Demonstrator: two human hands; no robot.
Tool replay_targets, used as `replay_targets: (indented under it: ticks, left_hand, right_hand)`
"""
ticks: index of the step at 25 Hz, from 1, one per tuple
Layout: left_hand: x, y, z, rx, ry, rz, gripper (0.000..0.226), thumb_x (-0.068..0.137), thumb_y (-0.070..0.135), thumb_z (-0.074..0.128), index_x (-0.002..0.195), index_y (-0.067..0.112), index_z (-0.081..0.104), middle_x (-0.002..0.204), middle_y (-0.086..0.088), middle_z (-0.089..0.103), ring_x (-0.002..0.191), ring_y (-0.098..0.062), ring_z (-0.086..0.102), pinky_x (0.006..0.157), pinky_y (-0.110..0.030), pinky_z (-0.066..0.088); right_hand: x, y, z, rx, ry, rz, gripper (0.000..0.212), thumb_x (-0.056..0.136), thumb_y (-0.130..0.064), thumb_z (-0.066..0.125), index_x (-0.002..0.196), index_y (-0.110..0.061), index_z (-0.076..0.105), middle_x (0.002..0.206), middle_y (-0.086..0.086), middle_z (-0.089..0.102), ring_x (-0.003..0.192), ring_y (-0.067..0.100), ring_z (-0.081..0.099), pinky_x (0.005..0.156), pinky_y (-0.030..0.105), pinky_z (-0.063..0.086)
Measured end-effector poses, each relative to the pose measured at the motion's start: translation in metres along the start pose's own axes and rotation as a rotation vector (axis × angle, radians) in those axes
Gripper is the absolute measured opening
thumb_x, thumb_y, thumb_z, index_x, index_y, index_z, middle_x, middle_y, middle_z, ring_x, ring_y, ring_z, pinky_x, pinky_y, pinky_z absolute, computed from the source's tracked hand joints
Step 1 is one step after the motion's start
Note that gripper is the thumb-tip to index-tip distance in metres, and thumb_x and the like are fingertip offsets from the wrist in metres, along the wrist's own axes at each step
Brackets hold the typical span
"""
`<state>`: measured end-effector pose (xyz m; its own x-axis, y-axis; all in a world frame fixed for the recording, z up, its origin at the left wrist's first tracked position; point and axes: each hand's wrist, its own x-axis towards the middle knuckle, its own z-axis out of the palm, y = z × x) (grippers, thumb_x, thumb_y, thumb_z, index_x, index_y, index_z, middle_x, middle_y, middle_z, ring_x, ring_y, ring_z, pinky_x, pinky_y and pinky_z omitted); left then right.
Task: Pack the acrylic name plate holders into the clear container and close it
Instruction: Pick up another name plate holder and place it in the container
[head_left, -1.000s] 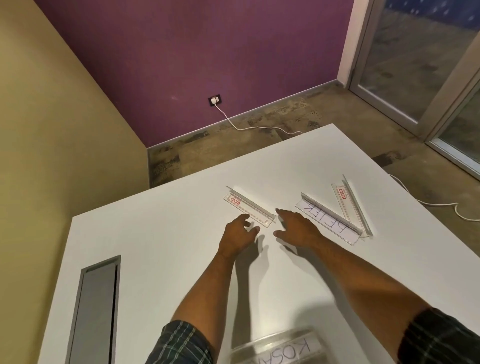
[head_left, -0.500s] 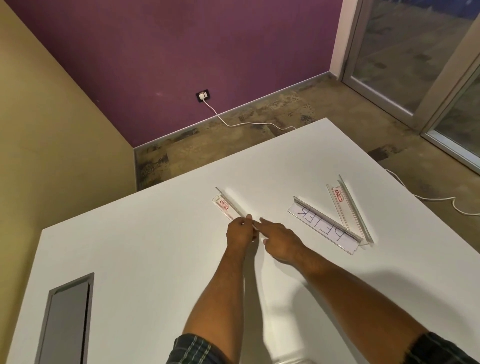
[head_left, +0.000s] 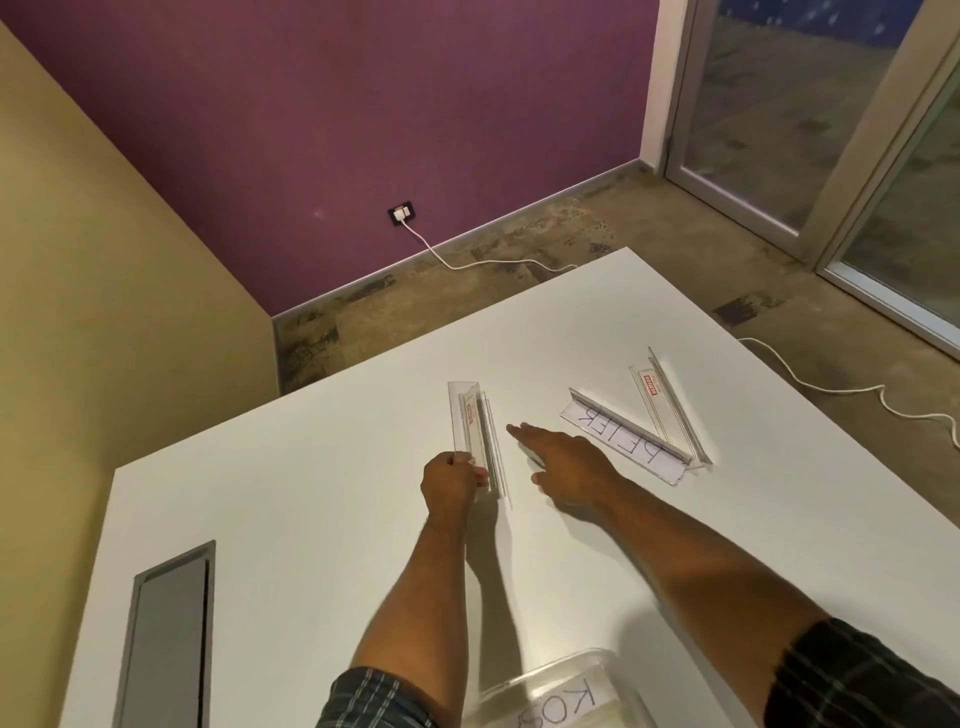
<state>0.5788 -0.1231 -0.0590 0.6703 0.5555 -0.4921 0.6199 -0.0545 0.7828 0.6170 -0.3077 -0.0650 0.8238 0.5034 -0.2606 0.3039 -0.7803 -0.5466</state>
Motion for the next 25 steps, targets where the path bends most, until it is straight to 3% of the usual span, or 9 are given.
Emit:
replay_targets:
  ticks: [2,4,8,11,15,18,21,24,25]
  left_hand:
    - [-0.02,0.0,-0.014,0.016,-0.042,0.006,0.026,0.095,0.004,0.044,0.103,0.009,0.068,0.07,-0.009,0.073,0.065,-0.022,0.067,0.074,-0.033,0.056]
    - [-0.042,0.0,-0.031,0.017,-0.112,-0.008,0.03,0.096,0.001,0.041,0.108,0.005,0.069,0.067,-0.011,0.069,0.056,-0.019,0.063,0.06,-0.026,0.051]
    - [-0.084,0.01,-0.064,0.106,-0.271,-0.036,0.03,0.092,0.006,0.048,0.105,0.004,0.075,0.057,-0.008,0.06,0.047,-0.015,0.056,0.056,-0.022,0.047]
    - [-0.113,0.007,-0.093,0.23,-0.44,0.003,0.033,0.089,0.011,0.047,0.1,0.01,0.078,0.053,-0.003,0.051,0.047,-0.015,0.046,0.059,-0.024,0.043]
    - [-0.139,-0.014,-0.127,0.337,-0.574,0.001,0.041,0.092,0.006,0.04,0.093,0.018,0.078,0.055,0.0,0.044,0.052,-0.015,0.038,0.058,-0.024,0.041]
    - [-0.153,-0.032,-0.144,0.44,-0.64,-0.036,0.041,0.091,0.003,0.041,0.093,0.02,0.078,0.069,-0.005,0.05,0.058,-0.016,0.043,0.06,-0.025,0.047]
    - [-0.165,-0.053,-0.156,0.562,-0.627,0.036,0.035,0.09,0.002,0.049,0.091,0.019,0.08,0.077,-0.006,0.064,0.062,-0.017,0.052,0.06,-0.024,0.049]
    - [-0.174,-0.071,-0.165,0.546,-0.578,0.094,0.016,0.088,0.012,0.067,0.088,0.008,0.082,0.085,-0.01,0.076,0.072,-0.021,0.055,0.063,-0.025,0.047]
    - [-0.176,-0.075,-0.165,0.554,-0.569,0.118,0.019,0.088,0.02,0.071,0.088,0.004,0.082,0.089,-0.013,0.077,0.074,-0.02,0.056,0.065,-0.027,0.046]
  right_hand:
    - [-0.017,-0.005,-0.015,-0.076,-0.01,-0.007,0.086,0.09,-0.019,0.063,0.158,-0.038,0.014,0.166,-0.011,0.016,0.148,0.019,0.032,0.118,0.038,0.033]
    - [-0.035,-0.011,-0.024,-0.158,0.012,-0.021,0.098,0.086,-0.018,0.07,0.159,-0.035,0.008,0.168,-0.007,0.011,0.148,0.02,0.031,0.117,0.038,0.034]
    - [-0.07,-0.015,-0.028,-0.415,0.157,-0.174,0.112,0.076,-0.019,0.082,0.16,-0.032,0.009,0.168,-0.001,0.011,0.15,0.021,0.026,0.115,0.034,0.032]
    - [-0.097,-0.021,-0.029,-0.485,0.166,-0.343,0.095,0.079,-0.027,0.08,0.157,-0.029,0.026,0.162,0.003,0.031,0.147,0.022,0.034,0.116,0.039,0.029]
    - [-0.134,-0.035,-0.027,-0.543,0.08,-0.511,0.072,0.086,-0.049,0.07,0.15,-0.029,0.043,0.137,-0.004,0.059,0.124,0.019,0.054,0.105,0.037,0.038]
    - [-0.159,-0.045,-0.021,-0.572,-0.01,-0.609,0.073,0.085,-0.063,0.064,0.146,-0.026,0.049,0.121,-0.006,0.065,0.11,0.018,0.06,0.093,0.036,0.043]
    - [-0.181,-0.049,-0.008,-0.519,-0.041,-0.666,0.071,0.085,-0.064,0.064,0.14,-0.022,0.054,0.12,-0.003,0.068,0.106,0.02,0.062,0.09,0.036,0.046]
    - [-0.2,-0.048,0.007,-0.467,-0.083,-0.649,0.069,0.084,-0.066,0.063,0.137,-0.022,0.056,0.118,-0.004,0.069,0.105,0.019,0.063,0.09,0.035,0.047]
    - [-0.204,-0.047,0.012,-0.45,-0.089,-0.639,0.067,0.084,-0.065,0.063,0.135,-0.022,0.056,0.115,-0.004,0.069,0.103,0.019,0.063,0.089,0.035,0.046]
